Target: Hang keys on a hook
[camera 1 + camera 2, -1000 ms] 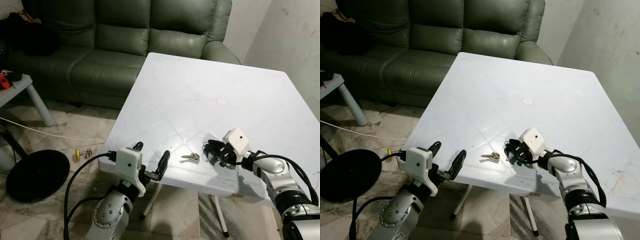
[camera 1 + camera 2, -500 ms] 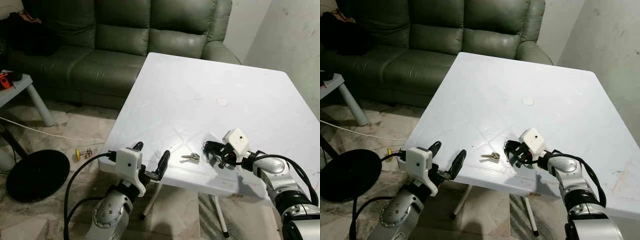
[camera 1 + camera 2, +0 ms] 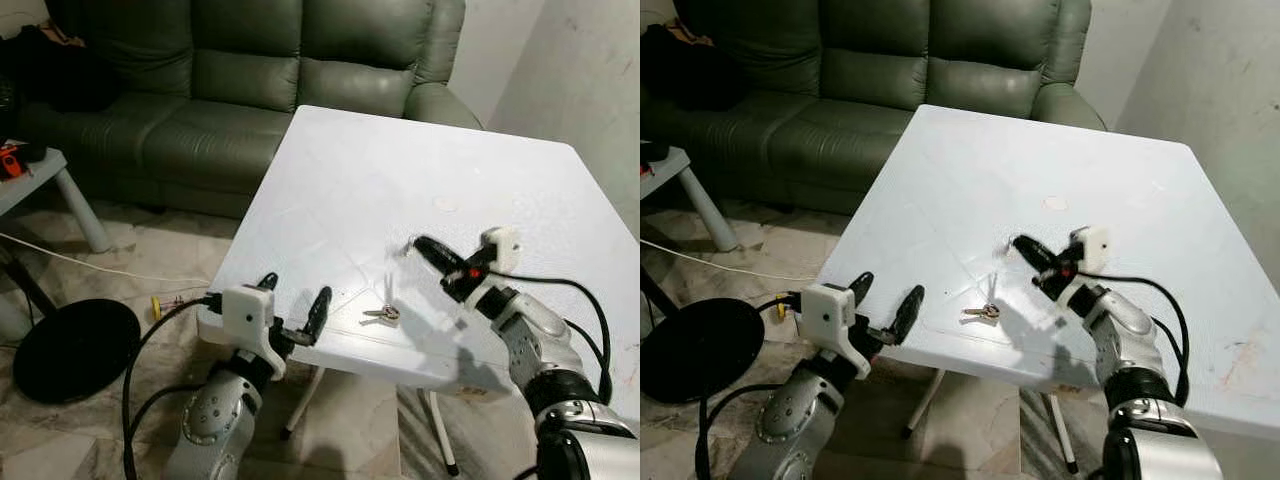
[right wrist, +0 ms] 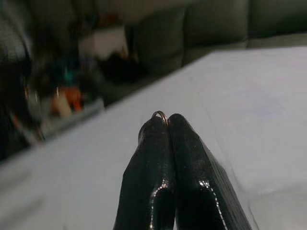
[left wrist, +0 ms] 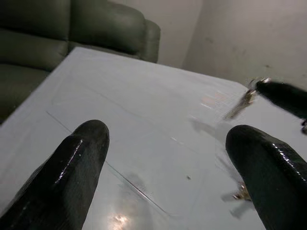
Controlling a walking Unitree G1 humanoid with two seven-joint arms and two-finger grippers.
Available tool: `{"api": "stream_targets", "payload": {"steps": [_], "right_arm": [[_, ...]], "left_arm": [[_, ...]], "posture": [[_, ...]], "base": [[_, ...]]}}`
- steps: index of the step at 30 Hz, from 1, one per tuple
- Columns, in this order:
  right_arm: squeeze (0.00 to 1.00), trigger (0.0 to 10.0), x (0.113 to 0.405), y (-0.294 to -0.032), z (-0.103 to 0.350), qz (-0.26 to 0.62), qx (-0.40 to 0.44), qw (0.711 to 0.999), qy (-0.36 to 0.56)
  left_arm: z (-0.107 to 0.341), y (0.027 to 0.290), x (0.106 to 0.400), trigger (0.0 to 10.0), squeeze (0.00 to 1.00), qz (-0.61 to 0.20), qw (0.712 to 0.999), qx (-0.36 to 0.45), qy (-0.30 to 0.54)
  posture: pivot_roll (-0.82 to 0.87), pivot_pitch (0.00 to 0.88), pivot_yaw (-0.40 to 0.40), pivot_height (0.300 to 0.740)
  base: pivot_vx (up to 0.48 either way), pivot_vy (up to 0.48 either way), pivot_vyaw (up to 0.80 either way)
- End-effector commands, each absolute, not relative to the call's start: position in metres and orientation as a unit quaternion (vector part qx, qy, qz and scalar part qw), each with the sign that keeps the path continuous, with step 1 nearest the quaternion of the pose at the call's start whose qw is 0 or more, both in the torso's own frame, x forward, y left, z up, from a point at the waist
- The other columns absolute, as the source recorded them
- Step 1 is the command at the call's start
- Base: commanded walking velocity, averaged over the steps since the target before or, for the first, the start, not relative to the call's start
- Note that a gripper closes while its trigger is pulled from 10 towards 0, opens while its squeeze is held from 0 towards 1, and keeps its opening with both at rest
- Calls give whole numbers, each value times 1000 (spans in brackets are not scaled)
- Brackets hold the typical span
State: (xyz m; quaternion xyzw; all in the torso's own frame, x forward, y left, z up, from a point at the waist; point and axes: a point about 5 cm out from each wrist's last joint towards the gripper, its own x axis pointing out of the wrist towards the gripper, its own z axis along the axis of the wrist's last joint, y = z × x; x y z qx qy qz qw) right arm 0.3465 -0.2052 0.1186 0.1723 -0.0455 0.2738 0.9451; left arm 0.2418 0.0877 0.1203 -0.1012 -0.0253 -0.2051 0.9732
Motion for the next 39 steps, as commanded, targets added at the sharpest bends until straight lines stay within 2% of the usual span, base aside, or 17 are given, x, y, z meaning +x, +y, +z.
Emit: {"api": "stream_targets", "payload": {"steps": [1,2,5,6,7,8,12,16,18,25,33,39], "right_arm": [[0,0,354,-210,134,245,209,943,-83],[0,0,358,-212,139,205,257,939,-100],[0,0,361,-215,146,161,298,933,-125],[0,4000,362,-217,147,138,308,932,-130],[0,5529,363,-219,149,114,308,935,-135],[0,10000,364,-222,149,72,297,943,-131],[0,10000,364,-228,149,-9,258,958,-125],[0,10000,362,-222,151,-4,201,972,-121],[0,10000,356,-215,160,20,144,978,-146],[0,10000,327,-205,182,70,33,975,-210],[0,10000,296,-190,166,53,24,981,-186],[0,10000,290,-190,157,44,20,985,-165]], "left_arm": [[120,87,246,10000,0,-200,974,-104,-25],[123,89,250,10000,0,-195,973,-116,-30],[126,91,256,10000,0,-191,974,-114,-37],[127,93,259,10000,0,-186,975,-113,-40],[129,96,262,10000,0,-179,976,-115,-42],[130,101,268,10000,0,-169,978,-116,-45],[135,114,280,10000,0,-139,985,-92,-53],[139,124,290,10000,0,-115,988,-92,-53],[146,134,296,10000,0,-96,988,-105,-62],[163,167,300,10000,0,-66,989,-91,-99],[154,174,290,10000,0,-62,987,-116,-92],[143,171,292,10000,0,-68,988,-118,-72]], "posture": [[44,17,-91,715],[44,17,-91,715],[43,10,-89,715],[39,5,-85,715],[36,3,-85,715],[33,0,-83,715],[29,0,-79,715],[24,0,-72,715],[24,0,-72,715],[12,0,-65,715],[-8,0,-61,715],[-21,0,-49,715]], "base": [[0,0,0],[0,0,0],[0,0,0],[0,0,0],[0,0,0],[0,0,0],[0,0,0],[0,0,0],[0,0,0],[0,0,0],[0,0,0],[0,0,0]]}}
